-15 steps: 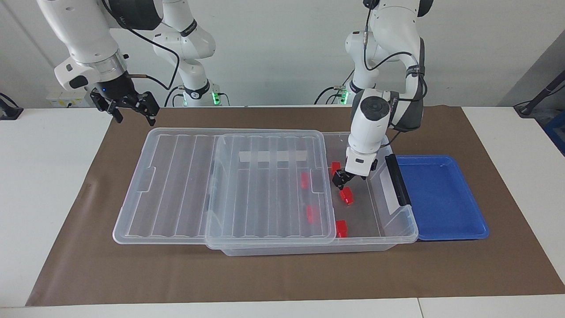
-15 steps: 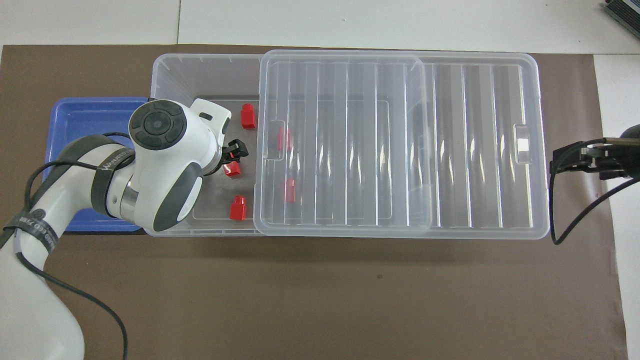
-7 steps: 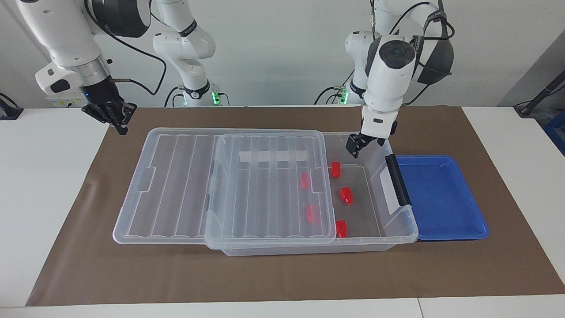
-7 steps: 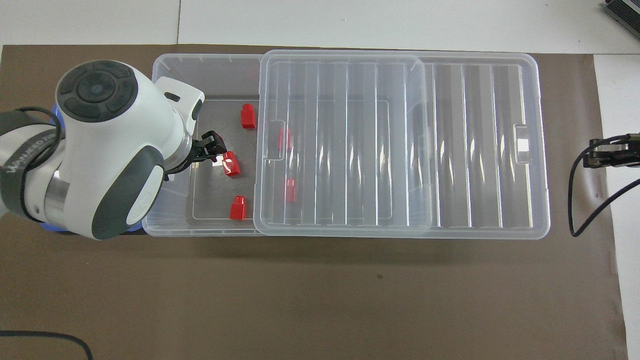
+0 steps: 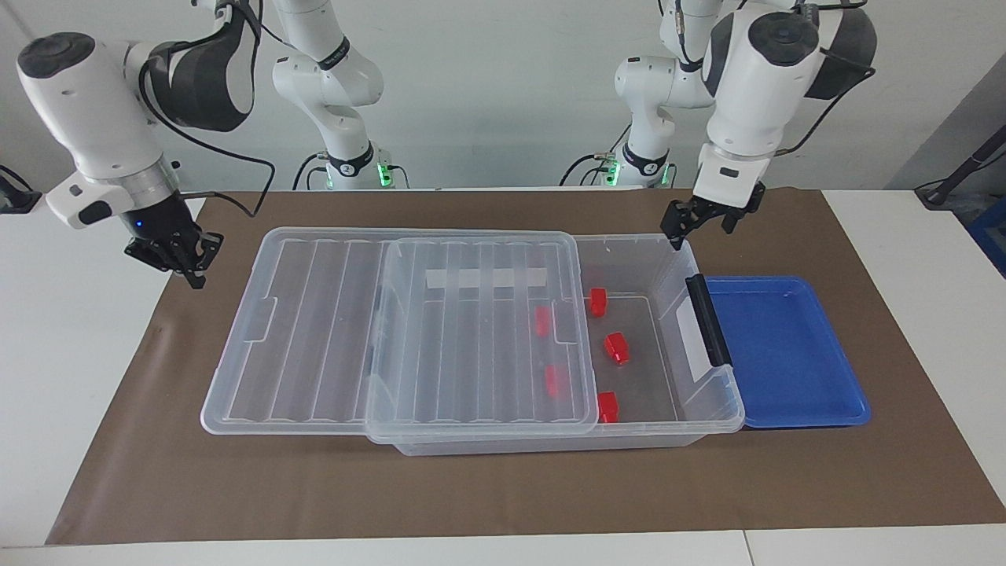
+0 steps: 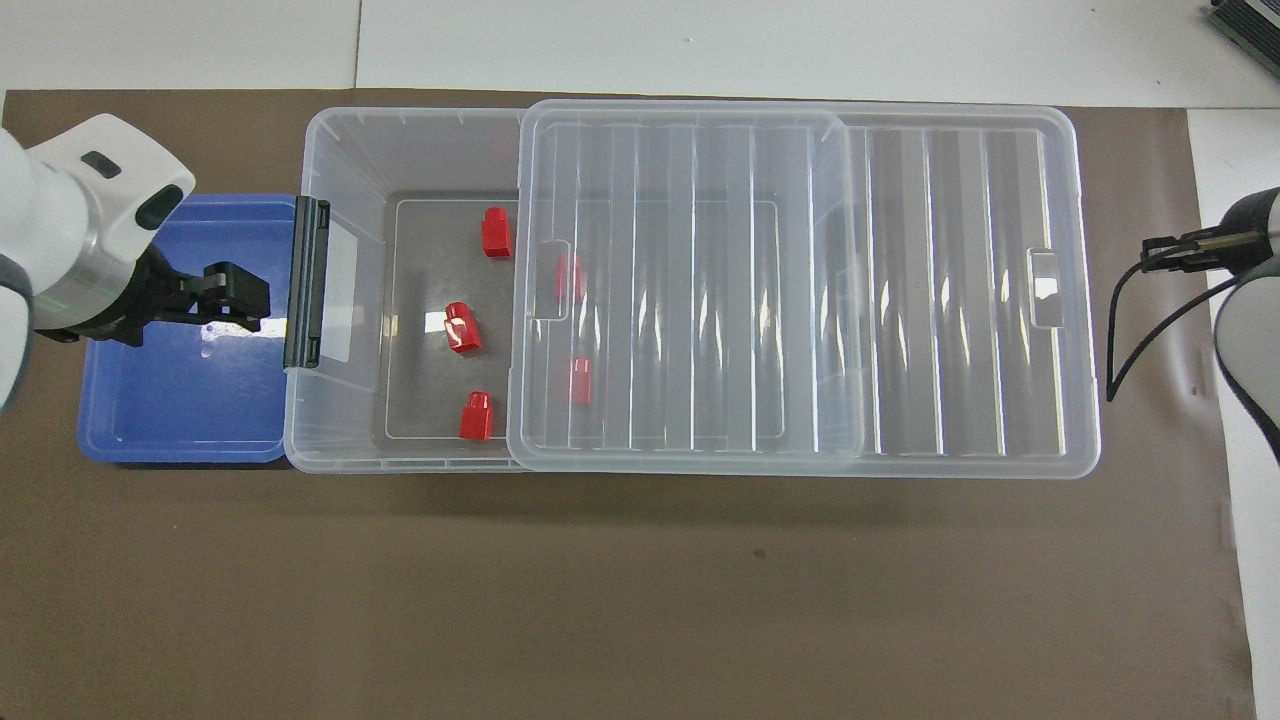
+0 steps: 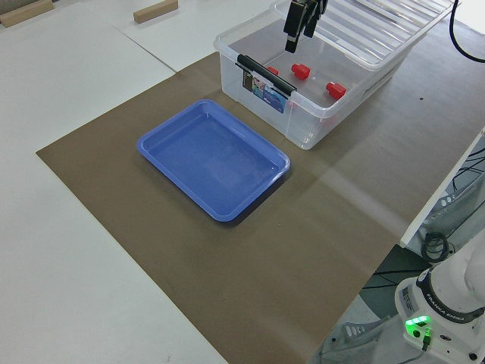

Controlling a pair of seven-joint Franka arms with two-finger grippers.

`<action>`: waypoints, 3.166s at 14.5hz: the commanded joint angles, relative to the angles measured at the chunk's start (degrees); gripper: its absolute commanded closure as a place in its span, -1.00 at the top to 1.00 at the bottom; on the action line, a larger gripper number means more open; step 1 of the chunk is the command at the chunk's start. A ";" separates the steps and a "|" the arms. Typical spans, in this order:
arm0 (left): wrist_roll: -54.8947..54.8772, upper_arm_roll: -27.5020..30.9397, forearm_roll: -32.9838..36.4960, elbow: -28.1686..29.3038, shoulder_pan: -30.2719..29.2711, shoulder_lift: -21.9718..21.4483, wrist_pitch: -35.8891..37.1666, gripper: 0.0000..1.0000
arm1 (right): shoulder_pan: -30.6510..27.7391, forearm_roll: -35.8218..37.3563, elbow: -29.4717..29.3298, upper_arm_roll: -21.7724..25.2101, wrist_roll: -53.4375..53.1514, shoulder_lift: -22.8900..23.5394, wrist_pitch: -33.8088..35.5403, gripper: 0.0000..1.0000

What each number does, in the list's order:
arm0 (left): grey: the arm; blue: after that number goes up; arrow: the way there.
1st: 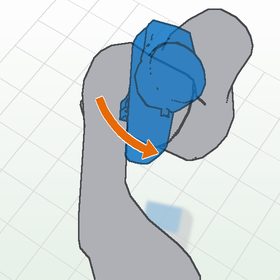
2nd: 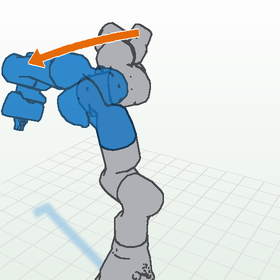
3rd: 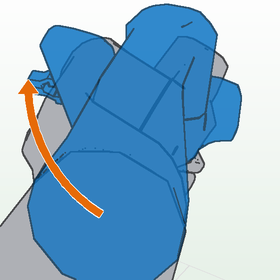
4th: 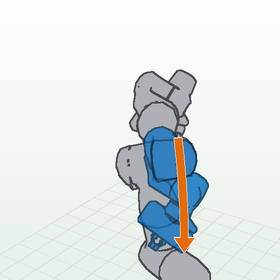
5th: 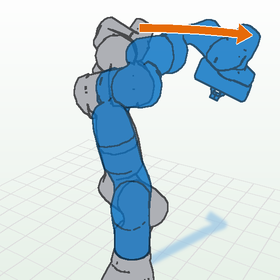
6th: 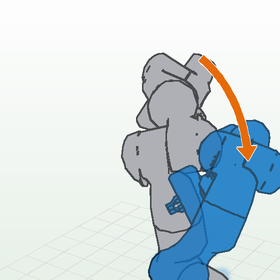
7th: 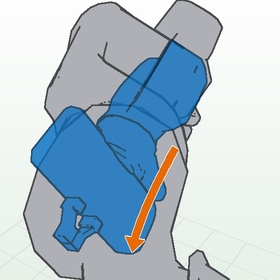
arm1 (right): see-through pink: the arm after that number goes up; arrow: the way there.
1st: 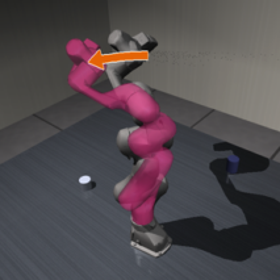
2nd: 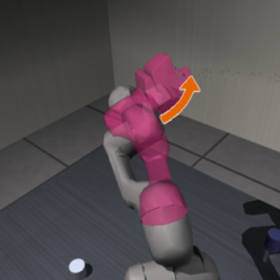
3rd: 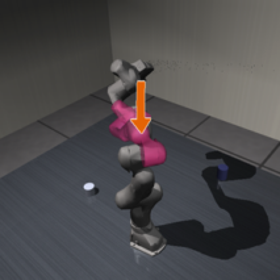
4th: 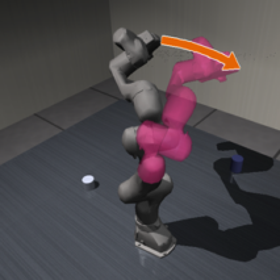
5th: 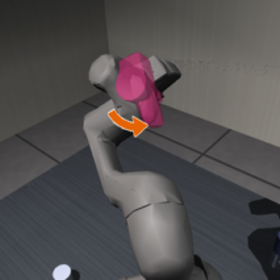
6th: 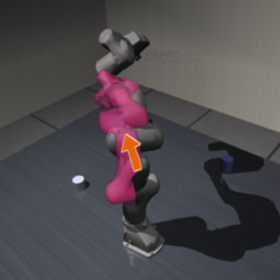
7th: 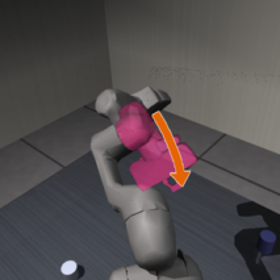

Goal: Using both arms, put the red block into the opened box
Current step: 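Withdraw the left gripper while the right gripper reaches the lid, then slide the clear lid back over the box with the right gripper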

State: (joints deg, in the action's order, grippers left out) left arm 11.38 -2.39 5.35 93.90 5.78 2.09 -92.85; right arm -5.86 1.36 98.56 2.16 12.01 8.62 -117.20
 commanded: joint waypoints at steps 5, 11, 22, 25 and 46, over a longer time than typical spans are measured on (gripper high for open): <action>-15.25 -0.51 -0.25 3.04 -7.36 -1.47 -1.37 1.00 | 0.50 -0.57 -1.18 -0.76 1.53 5.18 -5.58 -1.00; -17.09 -0.51 -0.25 3.31 -7.98 -1.73 -1.64 1.00 | 2.35 -3.82 -1.18 -0.93 0.30 5.89 -7.51 -1.00; -17.01 -0.60 -1.31 5.15 -7.89 -2.44 -2.87 1.00 | 9.11 -5.49 -0.92 -0.93 -3.91 6.41 -7.87 -1.00; -17.01 -0.60 -1.48 5.07 -7.98 -2.44 -2.87 1.00 | 11.22 -5.49 -0.83 -0.93 -6.90 6.68 -7.95 -1.00; -16.57 -0.51 -2.98 5.51 -7.98 -2.61 -3.75 1.00 | 15.53 -14.28 0.84 -1.20 -9.98 5.80 -5.67 -1.00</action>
State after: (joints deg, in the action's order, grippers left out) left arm -4.57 -2.60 3.36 96.77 -1.21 1.66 -94.90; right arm 9.94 -11.31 98.64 1.26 2.69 14.79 -123.90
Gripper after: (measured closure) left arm 0.000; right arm 0.991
